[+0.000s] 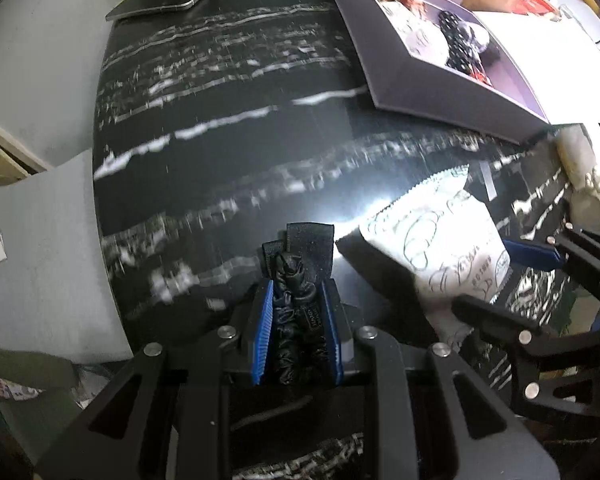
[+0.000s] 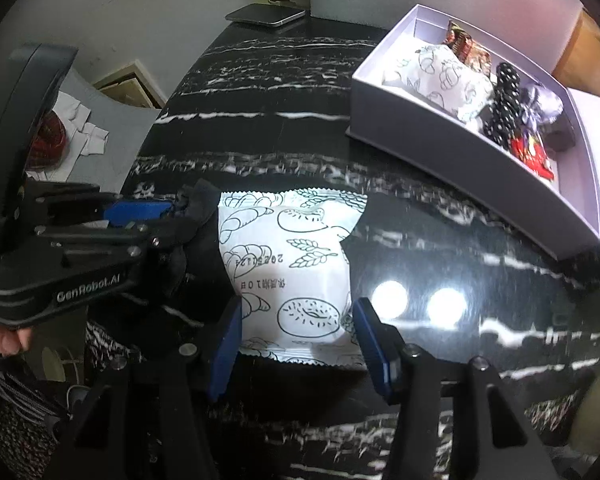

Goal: Organize objects
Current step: 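Lift and carry the scrunchie with the left tool while the right tool carries the packet toward the box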

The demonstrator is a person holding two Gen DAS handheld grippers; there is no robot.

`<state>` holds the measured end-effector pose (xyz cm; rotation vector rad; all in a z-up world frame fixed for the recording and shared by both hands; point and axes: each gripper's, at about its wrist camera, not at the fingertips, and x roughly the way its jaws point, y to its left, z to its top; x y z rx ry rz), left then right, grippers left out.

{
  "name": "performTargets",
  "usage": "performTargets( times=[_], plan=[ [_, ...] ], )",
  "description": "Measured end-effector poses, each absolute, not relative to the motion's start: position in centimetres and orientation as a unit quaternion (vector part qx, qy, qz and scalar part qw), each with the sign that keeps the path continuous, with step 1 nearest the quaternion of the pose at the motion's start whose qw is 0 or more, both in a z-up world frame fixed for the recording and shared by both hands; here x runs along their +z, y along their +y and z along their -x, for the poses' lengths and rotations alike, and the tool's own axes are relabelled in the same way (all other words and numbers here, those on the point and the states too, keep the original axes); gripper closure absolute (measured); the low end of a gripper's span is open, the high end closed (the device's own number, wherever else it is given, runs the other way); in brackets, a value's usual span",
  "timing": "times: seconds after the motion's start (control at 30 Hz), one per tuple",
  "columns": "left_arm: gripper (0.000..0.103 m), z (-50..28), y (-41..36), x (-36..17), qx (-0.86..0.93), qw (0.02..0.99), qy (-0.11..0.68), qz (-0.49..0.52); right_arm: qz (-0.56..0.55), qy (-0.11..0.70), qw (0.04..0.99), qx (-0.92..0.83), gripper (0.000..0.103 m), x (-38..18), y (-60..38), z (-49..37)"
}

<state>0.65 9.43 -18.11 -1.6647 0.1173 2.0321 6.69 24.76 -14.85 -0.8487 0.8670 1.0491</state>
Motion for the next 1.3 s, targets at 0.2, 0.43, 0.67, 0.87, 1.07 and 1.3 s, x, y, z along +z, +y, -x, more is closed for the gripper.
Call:
performTargets(
  times=[0.2, 0.43, 0.67, 0.87, 1.07, 1.3],
  plan=[
    [0.080, -3.4, 8.4, -17.9, 0.757, 0.239, 0.036, 0.607, 0.377, 0.382, 0.695, 0.478, 0.046, -15.2, 23.1, -5.6],
    [0.079, -4.5, 7.8, -18.0, 0.784, 0.229, 0.022, 0.577, 0.360, 0.294, 0.725, 0.509, 0.031, -15.0, 22.0, -3.8],
    [0.065, -5.5, 7.2, -18.3, 0.814, 0.211, 0.015, 0.541, 0.367, 0.259, 0.731, 0.514, 0.026, -16.3, 22.4, -3.5],
    [0.056, -6.5, 7.1, -18.6, 0.829, 0.216, 0.019, 0.515, 0.356, 0.251, 0.732, 0.524, 0.026, -17.0, 23.0, -4.0],
    [0.075, -6.1, 6.1, -18.7, 0.843, 0.206, -0.014, 0.496, 0.349, 0.281, 0.723, 0.526, 0.029, -18.0, 23.9, -4.9],
    [0.083, -5.8, 5.4, -18.9, 0.842, 0.216, -0.041, 0.493, 0.349, 0.277, 0.729, 0.520, 0.045, -18.0, 23.6, -4.9]
  ],
)
